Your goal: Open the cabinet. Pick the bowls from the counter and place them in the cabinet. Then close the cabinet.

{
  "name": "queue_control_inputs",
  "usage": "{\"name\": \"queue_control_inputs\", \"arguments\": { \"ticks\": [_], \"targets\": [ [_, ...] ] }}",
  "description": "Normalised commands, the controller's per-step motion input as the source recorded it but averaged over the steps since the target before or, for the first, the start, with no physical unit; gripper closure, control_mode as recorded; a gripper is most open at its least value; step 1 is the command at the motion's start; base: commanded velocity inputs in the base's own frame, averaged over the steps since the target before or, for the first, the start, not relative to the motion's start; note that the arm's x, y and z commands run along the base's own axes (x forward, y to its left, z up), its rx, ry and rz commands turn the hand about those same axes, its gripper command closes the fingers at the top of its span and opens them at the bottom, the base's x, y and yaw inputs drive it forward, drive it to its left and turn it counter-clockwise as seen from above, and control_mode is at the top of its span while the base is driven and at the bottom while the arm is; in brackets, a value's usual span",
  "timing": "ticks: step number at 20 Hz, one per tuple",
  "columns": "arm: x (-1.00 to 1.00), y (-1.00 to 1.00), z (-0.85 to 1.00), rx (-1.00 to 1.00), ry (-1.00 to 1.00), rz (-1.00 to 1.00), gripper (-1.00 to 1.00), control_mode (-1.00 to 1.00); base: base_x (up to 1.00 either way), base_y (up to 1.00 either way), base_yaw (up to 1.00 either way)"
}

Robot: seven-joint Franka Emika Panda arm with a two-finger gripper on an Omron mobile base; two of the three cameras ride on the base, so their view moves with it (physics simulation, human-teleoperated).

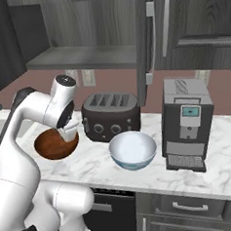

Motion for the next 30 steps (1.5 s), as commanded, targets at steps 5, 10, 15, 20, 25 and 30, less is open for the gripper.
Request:
{"name": "queue_control_inputs", "arguments": {
  "ticks": [5, 10, 15, 20, 25, 30],
  "targets": [
    [0.00, -0.19, -0.22, -0.11, 0.00, 0.00, -1.00, -1.00, 0.00, 0.00, 0.00],
    [0.01, -0.10, -0.26, -0.09, 0.00, 0.00, -1.00, -1.00, 0.00, 0.00, 0.00],
    [0.03, -0.05, -0.40, -0.05, 0.00, 0.01, -1.00, -1.00, 0.00, 0.00, 0.00],
    [0.12, -0.01, -0.46, 0.00, 0.00, 0.00, -1.00, -1.00, 0.00, 0.00, 0.00],
    [0.21, 0.00, -0.39, 0.00, 0.00, 0.00, -1.00, -1.00, 0.00, 0.00, 0.00],
    [0.26, 0.00, -0.27, 0.00, 0.00, 0.00, -1.00, -1.00, 0.00, 0.00, 0.00]
  ]
}}
